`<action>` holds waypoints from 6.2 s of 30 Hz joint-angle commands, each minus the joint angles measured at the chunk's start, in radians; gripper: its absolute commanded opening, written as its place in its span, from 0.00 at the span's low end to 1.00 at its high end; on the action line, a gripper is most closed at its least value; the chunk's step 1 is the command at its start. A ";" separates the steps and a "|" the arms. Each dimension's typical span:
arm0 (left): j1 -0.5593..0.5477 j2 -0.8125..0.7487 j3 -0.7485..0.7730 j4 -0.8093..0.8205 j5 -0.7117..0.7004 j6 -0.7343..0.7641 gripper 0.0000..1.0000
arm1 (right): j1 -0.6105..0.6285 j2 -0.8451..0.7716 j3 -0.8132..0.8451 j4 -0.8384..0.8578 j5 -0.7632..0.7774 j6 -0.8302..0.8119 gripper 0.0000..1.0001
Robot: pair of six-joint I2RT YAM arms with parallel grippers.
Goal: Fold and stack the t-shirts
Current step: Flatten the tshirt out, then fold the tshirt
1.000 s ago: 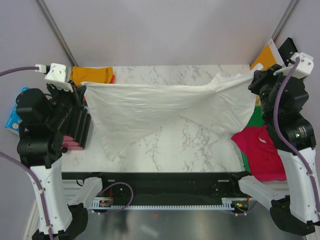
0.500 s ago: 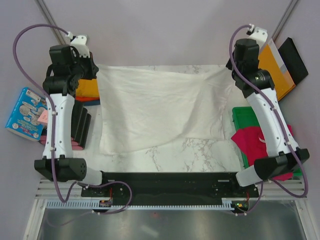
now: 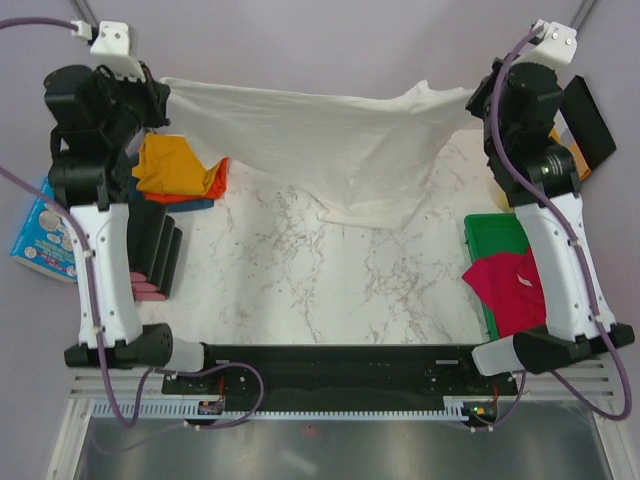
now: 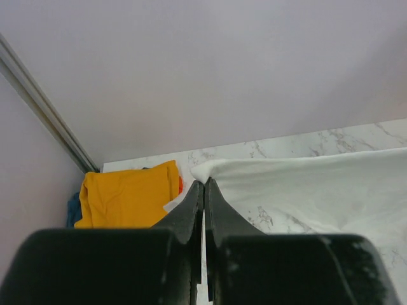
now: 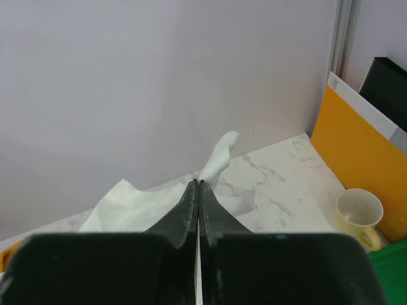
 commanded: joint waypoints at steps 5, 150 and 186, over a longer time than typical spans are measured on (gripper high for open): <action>0.006 -0.461 -0.192 0.009 0.002 0.012 0.02 | 0.127 -0.321 -0.059 0.028 0.121 -0.150 0.00; 0.001 0.554 -0.550 0.463 -0.123 0.089 0.02 | 0.029 0.134 -1.203 0.481 0.141 0.345 0.00; -0.025 0.456 -0.601 0.406 0.078 0.058 0.74 | 0.027 0.238 -0.933 0.418 0.061 0.186 0.72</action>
